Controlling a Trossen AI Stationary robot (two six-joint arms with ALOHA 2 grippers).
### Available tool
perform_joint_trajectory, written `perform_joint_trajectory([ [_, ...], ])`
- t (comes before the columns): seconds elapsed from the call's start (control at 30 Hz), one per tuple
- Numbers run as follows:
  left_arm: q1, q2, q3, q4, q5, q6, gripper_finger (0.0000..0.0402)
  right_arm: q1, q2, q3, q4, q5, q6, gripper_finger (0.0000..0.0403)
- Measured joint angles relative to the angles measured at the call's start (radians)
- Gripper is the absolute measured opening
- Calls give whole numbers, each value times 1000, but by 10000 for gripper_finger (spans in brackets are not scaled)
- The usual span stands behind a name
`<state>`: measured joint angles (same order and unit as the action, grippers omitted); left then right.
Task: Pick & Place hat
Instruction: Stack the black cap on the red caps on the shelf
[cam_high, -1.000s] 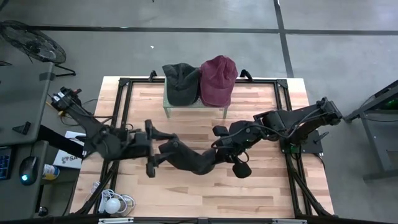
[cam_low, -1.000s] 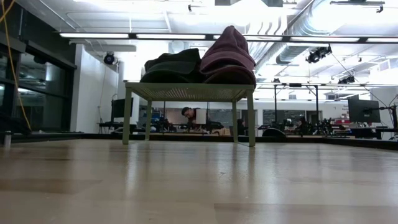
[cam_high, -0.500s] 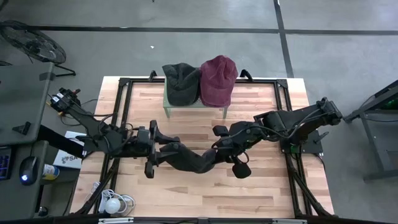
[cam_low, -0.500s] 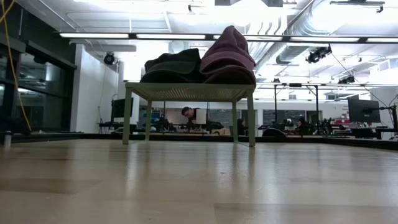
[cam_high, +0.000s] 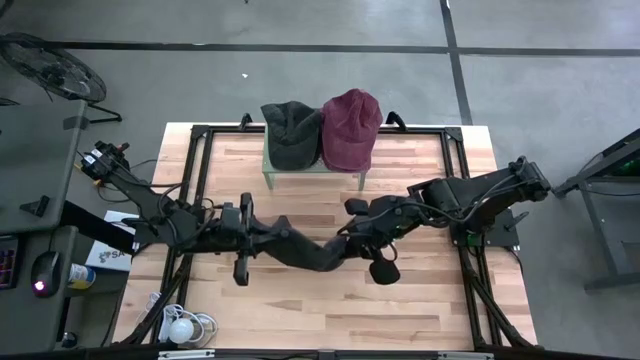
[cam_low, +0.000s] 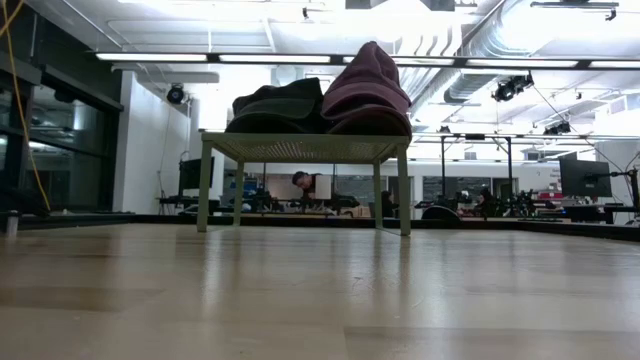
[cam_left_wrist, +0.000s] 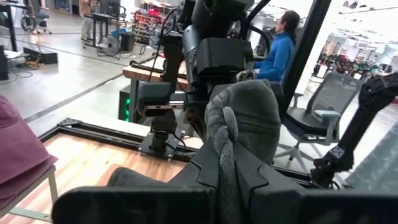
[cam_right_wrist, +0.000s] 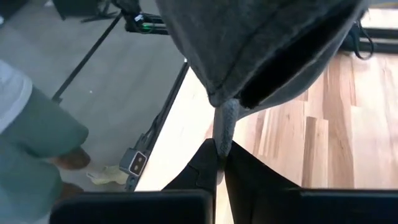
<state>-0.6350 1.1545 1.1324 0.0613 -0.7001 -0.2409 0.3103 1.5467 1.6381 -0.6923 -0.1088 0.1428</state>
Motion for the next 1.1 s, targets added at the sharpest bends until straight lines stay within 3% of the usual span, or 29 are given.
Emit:
perform_joint_trajectory([
  [0.33, 1, 1, 0, -5, -26, 0, 2, -10, -53, 0, -79, 58, 135, 97],
  [0.5, 13, 1, 0, -1, -83, 0, 1, -10, -144, 0, -213, 175, 207, 123],
  [0.7, 131, 7, 0, 66, -29, -6, 1, 9, -275, 0, -374, 363, 198, 127],
  [1.1, 434, 11, 0, 166, 162, -8, 0, 10, -484, 1, -553, 501, 105, 128],
])
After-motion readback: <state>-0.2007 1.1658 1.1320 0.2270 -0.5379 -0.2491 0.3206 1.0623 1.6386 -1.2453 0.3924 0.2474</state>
